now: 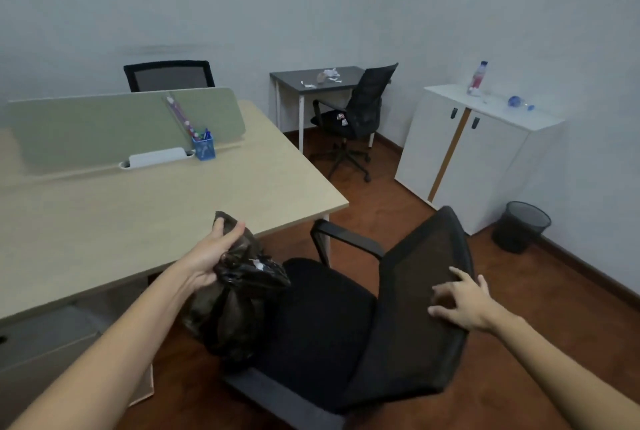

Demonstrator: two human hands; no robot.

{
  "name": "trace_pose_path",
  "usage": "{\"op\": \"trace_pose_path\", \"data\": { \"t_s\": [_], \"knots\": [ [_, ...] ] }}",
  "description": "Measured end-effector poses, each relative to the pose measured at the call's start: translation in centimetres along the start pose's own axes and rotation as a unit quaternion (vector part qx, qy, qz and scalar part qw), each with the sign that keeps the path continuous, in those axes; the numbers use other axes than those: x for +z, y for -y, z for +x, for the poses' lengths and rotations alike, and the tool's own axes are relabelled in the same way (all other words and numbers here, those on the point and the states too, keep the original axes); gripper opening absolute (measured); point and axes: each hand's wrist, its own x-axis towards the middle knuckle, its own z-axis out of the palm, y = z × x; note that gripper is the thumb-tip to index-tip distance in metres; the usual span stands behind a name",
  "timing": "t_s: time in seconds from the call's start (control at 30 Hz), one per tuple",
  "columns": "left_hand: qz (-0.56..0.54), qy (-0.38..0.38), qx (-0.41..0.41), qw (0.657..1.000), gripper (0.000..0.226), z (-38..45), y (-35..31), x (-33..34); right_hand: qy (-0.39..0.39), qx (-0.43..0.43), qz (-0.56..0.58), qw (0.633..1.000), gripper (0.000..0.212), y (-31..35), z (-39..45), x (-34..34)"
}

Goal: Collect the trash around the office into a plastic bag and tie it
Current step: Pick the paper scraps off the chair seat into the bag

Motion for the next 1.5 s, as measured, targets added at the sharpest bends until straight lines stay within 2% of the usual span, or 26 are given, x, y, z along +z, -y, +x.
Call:
{"op": "trace_pose_path", "data": {
  "t_s": [0.07,0.1,0.13,0.27,0.37,0.57,0.67,0.77,0.8,0.87,0.9,0.97,1.1,1.33,1.43,1.5],
  "knots": [
    [-0.003,-0.021,0.012,1.0,0.086,-0.7,0.6,0.1,-0.068,-0.013,0.08,0.994,0.075,-0.2,-0.5,0.9],
    [-0.006,-0.026,0.018,0.999,0.087,-0.9,0.9,0.2,-0.098,-0.02,0.113,0.989,0.083,-0.4,-0.5,1.5],
    [-0.014,-0.033,0.024,0.999,0.086,-1.1,1.1,0.3,-0.116,-0.021,0.131,0.984,0.08,-0.4,-0.5,2.0],
    [-0.058,-0.072,0.024,0.995,0.079,-2.5,1.2,0.6,-0.137,-0.036,0.145,0.979,0.045,1.5,-0.9,3.1],
    [-0.063,-0.083,0.031,0.994,0.078,-3.6,0.9,-0.1,-0.141,-0.041,0.142,0.979,0.033,4.1,-0.8,3.5],
    [-0.037,-0.104,0.062,0.992,0.071,-5.9,-0.4,-2.6,-0.126,-0.077,0.125,0.981,0.036,11.4,-0.1,4.1],
    [-0.03,-0.12,0.086,0.989,0.04,-7.0,-1.5,-4.2,-0.101,-0.105,0.117,0.982,0.045,15.3,0.2,3.9],
    [-0.023,-0.127,0.085,0.988,0.016,-7.5,-2.7,-7.2,-0.072,-0.151,0.119,0.979,0.067,19.2,0.7,2.9],
    [-0.02,-0.126,0.08,0.989,0.026,-7.9,-3.1,-8.2,-0.054,-0.173,0.121,0.976,0.071,20.2,0.9,2.6],
    [-0.016,-0.119,0.065,0.991,0.078,-8.0,-4.1,-10.6,-0.013,-0.217,0.11,0.97,0.079,22.1,1.6,1.9],
    [-0.018,-0.117,0.064,0.991,0.088,-8.2,-4.6,-11.8,-0.001,-0.229,0.101,0.968,0.086,23.3,2.0,1.8],
    [-0.016,-0.125,0.069,0.99,0.086,-8.5,-5.6,-13.7,0.0,-0.227,0.087,0.97,0.092,25.7,2.8,1.7],
    [0.013,-0.145,0.074,0.987,0.088,-9.1,-8.0,-16.7,-0.013,-0.202,0.058,0.978,0.073,31.9,4.3,2.0],
    [0.019,-0.146,0.095,0.985,0.079,-8.6,-9.9,-21.9,-0.004,-0.168,0.044,0.985,0.067,38.6,6.8,1.5],
    [0.021,-0.133,0.101,0.986,0.062,-9.7,-11.1,-22.2,-0.015,-0.136,0.023,0.99,0.067,41.0,7.5,1.8],
    [0.024,-0.14,0.105,0.984,0.068,-10.3,-12.0,-22.6,-0.028,-0.119,0.015,0.992,0.063,42.6,7.5,2.2]
  ]
}}
